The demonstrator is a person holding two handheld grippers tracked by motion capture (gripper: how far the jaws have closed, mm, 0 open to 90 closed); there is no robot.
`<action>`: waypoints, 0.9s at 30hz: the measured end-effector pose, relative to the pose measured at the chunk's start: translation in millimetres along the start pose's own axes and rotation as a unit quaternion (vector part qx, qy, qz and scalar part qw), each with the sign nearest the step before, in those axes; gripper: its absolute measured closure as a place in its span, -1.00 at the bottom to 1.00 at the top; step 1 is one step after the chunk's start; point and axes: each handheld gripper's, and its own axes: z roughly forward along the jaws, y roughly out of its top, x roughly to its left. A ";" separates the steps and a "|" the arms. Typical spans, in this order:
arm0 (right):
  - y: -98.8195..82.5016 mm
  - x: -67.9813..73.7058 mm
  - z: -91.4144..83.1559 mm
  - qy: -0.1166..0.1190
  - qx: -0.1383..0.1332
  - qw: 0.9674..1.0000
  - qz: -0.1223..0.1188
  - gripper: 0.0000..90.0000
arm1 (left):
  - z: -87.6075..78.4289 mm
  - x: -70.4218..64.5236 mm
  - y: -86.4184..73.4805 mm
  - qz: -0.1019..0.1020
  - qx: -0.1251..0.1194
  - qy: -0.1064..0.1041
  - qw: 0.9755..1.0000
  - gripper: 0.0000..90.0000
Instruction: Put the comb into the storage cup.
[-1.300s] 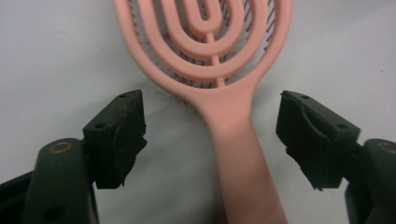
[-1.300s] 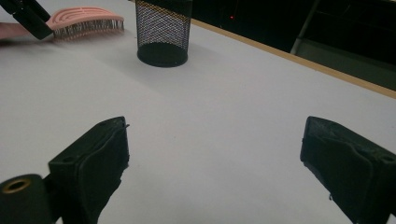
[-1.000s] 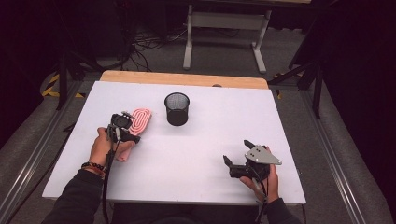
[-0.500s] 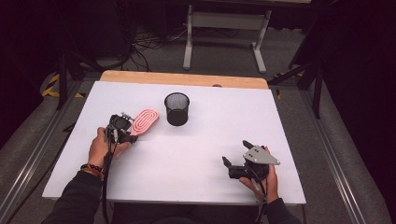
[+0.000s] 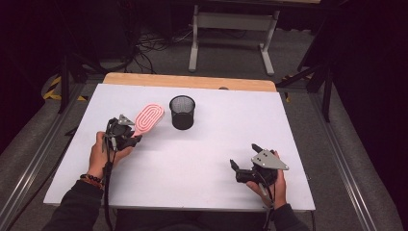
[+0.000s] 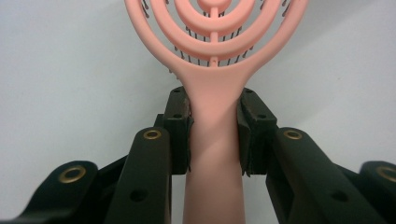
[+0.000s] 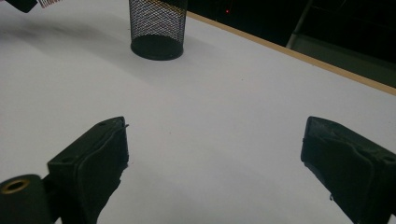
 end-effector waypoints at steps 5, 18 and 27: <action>0.4 -1.4 0.7 -0.006 -0.004 1.000 0.005 -0.82 | -7.0 -6.0 0.7 0.010 -0.028 0.007 1.000 0.54; 14.1 -2.2 8.0 0.008 -0.024 1.000 0.018 -0.83 | -31.0 -11.3 -10.1 0.018 -0.132 -0.008 0.991 0.54; 36.6 2.9 13.2 0.024 -0.054 0.998 0.015 -0.82 | -40.4 -23.4 -19.7 0.033 -0.212 -0.013 0.977 0.54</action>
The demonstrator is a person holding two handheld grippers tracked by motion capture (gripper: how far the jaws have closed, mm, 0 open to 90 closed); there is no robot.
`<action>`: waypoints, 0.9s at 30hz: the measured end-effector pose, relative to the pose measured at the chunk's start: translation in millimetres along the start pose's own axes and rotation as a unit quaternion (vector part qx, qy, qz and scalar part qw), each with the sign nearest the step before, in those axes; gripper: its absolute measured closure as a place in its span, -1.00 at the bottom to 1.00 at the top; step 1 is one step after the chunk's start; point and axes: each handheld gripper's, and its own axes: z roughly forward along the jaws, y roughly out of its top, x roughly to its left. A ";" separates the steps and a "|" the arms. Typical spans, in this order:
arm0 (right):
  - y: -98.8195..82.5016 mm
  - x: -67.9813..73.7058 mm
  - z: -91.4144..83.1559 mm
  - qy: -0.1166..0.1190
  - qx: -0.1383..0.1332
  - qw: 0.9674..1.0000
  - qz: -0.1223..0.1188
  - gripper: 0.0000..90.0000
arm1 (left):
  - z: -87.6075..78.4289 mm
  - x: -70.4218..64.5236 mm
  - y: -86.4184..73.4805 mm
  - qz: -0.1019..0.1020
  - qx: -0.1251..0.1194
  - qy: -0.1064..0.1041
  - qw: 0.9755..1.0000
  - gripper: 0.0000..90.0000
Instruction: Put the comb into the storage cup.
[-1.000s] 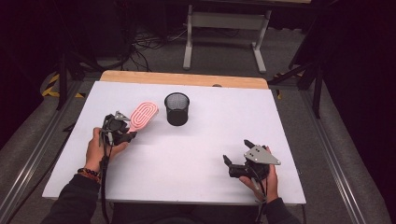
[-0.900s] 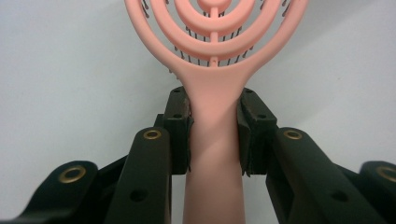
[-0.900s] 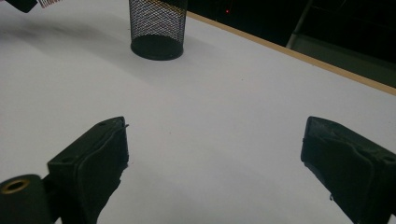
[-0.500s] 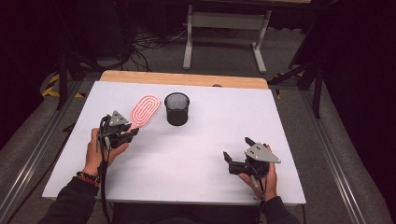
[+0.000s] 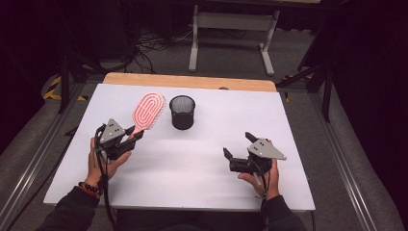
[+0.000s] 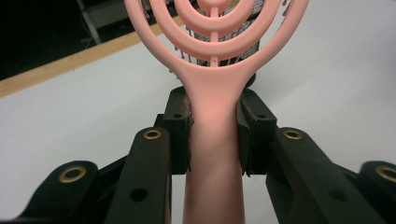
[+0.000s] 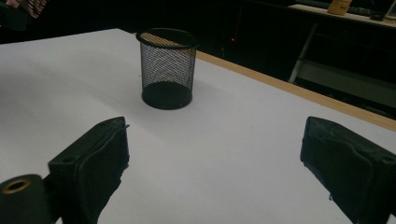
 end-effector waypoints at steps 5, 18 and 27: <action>13.6 6.8 6.8 0.014 -0.015 1.000 0.001 -0.82 | 1.1 -10.6 -2.2 0.010 -0.030 -0.004 0.999 0.54; 38.5 22.1 21.9 0.028 -0.035 0.999 0.001 -0.84 | 9.0 -37.3 -1.8 0.033 -0.083 -0.046 0.995 0.54; 51.4 29.3 22.7 0.042 -0.055 0.998 0.001 -0.80 | 18.7 -56.0 -0.8 0.051 -0.093 -0.050 0.993 0.54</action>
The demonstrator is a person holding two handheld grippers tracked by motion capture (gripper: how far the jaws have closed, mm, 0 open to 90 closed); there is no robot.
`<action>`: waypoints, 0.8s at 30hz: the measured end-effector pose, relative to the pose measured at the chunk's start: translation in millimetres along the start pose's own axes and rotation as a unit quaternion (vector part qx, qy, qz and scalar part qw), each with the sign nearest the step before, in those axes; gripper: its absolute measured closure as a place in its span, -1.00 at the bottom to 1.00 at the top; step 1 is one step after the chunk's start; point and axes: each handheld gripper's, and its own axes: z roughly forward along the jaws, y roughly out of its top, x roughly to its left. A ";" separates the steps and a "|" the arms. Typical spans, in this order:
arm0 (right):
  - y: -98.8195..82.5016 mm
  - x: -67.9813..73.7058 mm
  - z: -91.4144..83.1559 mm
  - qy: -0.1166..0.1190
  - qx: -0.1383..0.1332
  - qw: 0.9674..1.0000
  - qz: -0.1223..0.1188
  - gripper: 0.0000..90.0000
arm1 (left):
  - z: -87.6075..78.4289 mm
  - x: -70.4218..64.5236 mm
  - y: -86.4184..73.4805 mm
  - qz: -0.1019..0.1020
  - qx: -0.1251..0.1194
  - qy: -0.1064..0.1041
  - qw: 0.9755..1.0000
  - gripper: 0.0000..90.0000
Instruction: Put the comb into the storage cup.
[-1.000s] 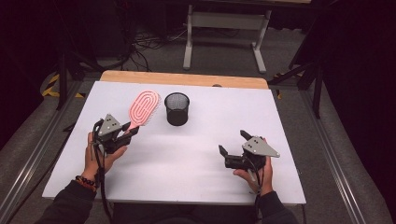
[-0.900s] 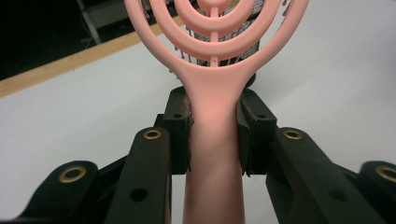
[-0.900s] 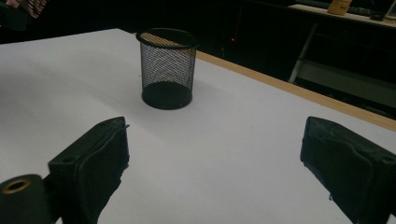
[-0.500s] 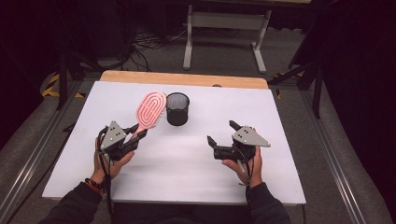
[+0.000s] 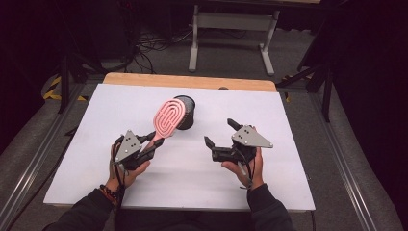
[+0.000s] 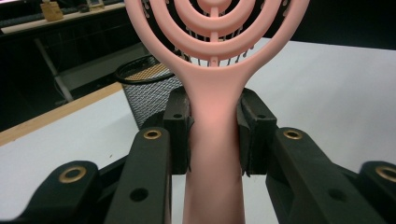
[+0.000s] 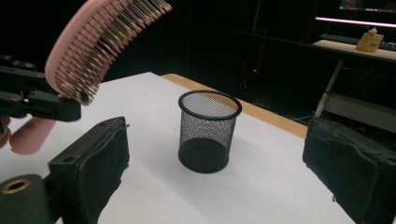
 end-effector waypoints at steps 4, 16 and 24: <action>6.6 7.1 0.9 0.023 -0.013 1.000 0.001 -0.77 | 7.9 -9.1 -0.8 0.011 -0.004 0.000 1.000 0.54; 11.0 20.6 10.9 0.059 -0.006 0.998 0.018 -0.80 | 30.0 -35.3 -2.0 0.029 -0.004 0.002 1.000 0.54; 10.2 20.2 16.1 0.064 -0.002 0.997 0.044 -0.80 | 37.6 -48.6 1.3 0.033 -0.015 0.004 0.999 0.54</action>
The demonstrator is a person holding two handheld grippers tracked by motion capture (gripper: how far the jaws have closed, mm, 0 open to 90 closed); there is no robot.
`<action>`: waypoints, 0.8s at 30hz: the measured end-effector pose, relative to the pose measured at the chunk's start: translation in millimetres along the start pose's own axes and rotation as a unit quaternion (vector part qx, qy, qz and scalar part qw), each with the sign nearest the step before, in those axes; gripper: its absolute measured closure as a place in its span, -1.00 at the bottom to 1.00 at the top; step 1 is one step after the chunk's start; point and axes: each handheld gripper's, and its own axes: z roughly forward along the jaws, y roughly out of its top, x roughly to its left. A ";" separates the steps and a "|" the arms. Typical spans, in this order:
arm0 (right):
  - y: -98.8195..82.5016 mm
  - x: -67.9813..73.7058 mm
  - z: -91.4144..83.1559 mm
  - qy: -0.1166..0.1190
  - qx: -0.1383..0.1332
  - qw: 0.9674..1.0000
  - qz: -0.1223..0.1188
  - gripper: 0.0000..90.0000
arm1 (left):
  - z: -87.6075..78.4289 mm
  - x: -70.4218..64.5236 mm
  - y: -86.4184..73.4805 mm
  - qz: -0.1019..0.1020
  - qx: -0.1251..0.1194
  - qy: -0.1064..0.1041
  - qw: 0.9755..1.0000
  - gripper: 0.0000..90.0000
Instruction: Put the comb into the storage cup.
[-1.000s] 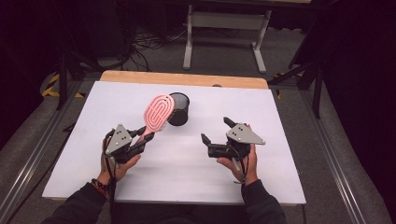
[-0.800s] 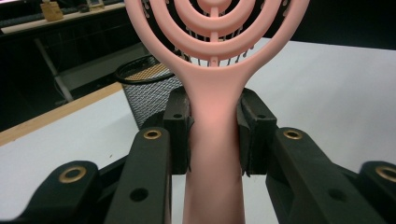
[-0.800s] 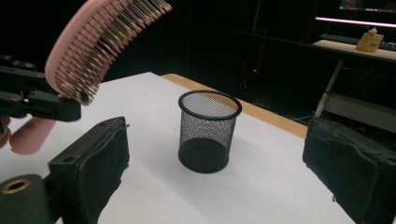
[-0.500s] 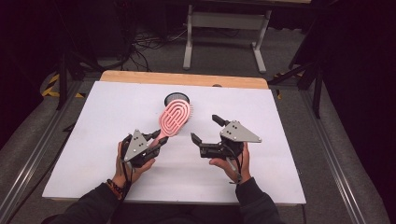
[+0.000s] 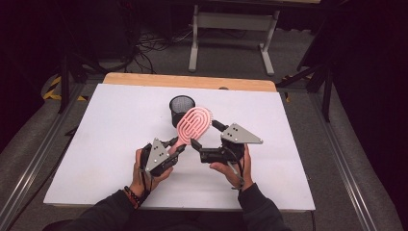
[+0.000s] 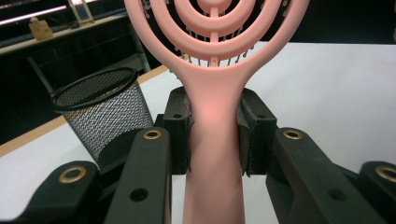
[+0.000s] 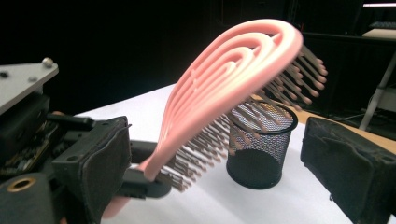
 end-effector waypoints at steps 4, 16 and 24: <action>0.3 -1.4 1.7 -0.008 0.002 1.000 0.008 -0.78 | 3.4 -5.8 1.3 -0.001 -0.001 -0.007 1.000 0.54; 6.8 -5.4 3.2 0.008 -0.017 0.998 0.059 -0.45 | 10.5 -17.4 2.5 0.010 0.000 -0.009 1.000 0.54; 5.3 -6.7 0.6 0.032 -0.044 0.994 0.090 0.07 | 16.8 -19.9 0.4 0.008 0.015 -0.016 1.000 0.54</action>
